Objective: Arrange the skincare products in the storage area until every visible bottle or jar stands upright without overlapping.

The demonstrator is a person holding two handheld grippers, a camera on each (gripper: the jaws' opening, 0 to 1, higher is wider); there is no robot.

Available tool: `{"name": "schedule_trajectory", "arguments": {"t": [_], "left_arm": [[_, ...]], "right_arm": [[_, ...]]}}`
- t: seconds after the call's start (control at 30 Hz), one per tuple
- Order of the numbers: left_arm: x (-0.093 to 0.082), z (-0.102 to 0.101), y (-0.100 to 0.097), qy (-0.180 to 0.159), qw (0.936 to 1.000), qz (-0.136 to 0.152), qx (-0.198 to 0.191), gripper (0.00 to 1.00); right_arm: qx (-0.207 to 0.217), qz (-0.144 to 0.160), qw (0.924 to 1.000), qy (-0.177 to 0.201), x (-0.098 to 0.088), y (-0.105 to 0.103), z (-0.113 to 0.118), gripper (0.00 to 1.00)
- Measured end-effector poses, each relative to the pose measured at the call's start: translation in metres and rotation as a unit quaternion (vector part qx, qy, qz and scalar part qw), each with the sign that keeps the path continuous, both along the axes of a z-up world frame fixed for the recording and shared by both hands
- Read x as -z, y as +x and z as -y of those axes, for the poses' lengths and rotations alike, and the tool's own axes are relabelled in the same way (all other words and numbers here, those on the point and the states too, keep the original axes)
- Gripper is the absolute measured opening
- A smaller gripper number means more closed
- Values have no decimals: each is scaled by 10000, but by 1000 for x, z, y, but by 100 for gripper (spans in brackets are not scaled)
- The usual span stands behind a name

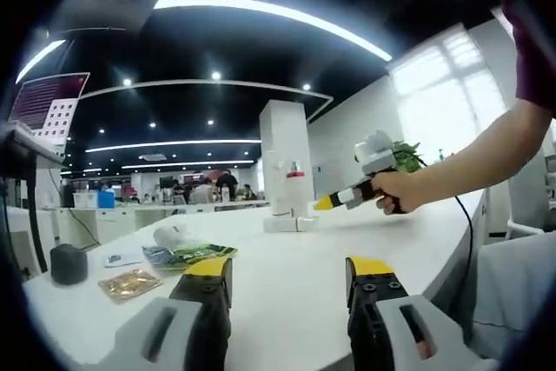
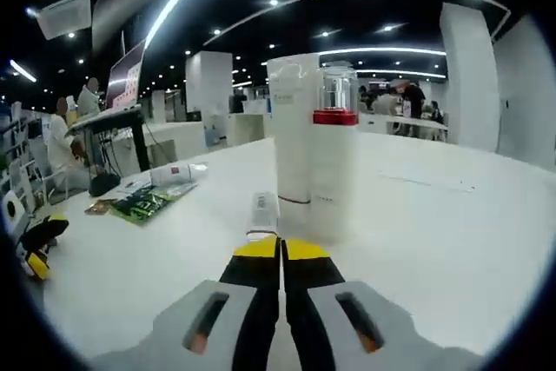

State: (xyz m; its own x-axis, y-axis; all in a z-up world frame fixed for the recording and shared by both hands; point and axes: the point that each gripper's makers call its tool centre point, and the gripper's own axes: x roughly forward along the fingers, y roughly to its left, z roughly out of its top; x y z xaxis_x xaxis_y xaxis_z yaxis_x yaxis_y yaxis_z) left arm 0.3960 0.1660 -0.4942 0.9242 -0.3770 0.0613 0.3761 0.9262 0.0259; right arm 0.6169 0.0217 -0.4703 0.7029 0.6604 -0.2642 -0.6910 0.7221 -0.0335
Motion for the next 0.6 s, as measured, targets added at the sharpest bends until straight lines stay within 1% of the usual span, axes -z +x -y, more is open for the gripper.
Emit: {"name": "schedule_trajectory", "arguments": {"t": [0.03, 0.07, 0.1, 0.13, 0.17, 0.2, 0.23, 0.27, 0.3, 0.37, 0.4, 0.43, 0.5, 0.53, 0.57, 0.6], "left_arm": [[0, 0, 0, 6, 10000, 8, 1, 54], [0, 0, 0, 8, 10000, 11, 1, 54], [0, -1, 0, 1, 10000, 18, -6, 54], [0, -1, 0, -8, 10000, 23, -6, 54], [-1, -1, 0, -16, 10000, 25, -5, 54], [-1, -1, 0, -22, 10000, 29, -2, 54], [-1, -1, 0, -21, 10000, 30, 0, 54], [-1, -1, 0, -18, 10000, 30, 3, 54], [-1, -1, 0, -16, 10000, 31, 4, 54], [-1, 0, -1, -9, 10000, 30, 11, 54], [-1, 0, -1, -12, 10000, 32, 17, 54], [-1, -1, -1, -14, 10000, 32, 19, 54], [-1, -1, -1, -8, 10000, 34, 26, 54], [0, 0, -1, 1, 10000, 35, 30, 54], [0, 0, -1, 2, 10000, 35, 30, 54], [0, 0, -1, 2, 10000, 35, 32, 54]], "right_arm": [[-41, -112, 9999, 76, -1, -1, -4, 12], [-90, -159, 9997, 143, -2, -3, -7, 20], [-177, -312, 9991, 241, -1, -6, -15, 25], [-267, -379, 9987, 192, 2, -7, -19, 29], [-316, -482, 9983, 23, 9, -7, -22, 31], [-363, -565, 9977, -34, 15, -7, -25, 34], [-389, -632, 9972, -72, 18, -7, -26, 38], [-377, -767, 9962, -163, 26, -7, -29, 39], [-389, -938, 9944, -301, 36, -10, -30, 39], [-316, -983, 9928, -602, 47, -9, -27, 35], [-205, -798, 9943, -670, 46, -4, -23, 33], [-255, -818, 9943, -630, 43, -4, -24, 30], [-185, -899, 9940, -601, 43, -1, -22, 25], [-139, -860, 9938, -687, 44, 0, -19, 20], [-122, -831, 9937, -741, 44, 1, -17, 19], [-183, -729, 9935, -851, 44, 0, -16, 19]]}}
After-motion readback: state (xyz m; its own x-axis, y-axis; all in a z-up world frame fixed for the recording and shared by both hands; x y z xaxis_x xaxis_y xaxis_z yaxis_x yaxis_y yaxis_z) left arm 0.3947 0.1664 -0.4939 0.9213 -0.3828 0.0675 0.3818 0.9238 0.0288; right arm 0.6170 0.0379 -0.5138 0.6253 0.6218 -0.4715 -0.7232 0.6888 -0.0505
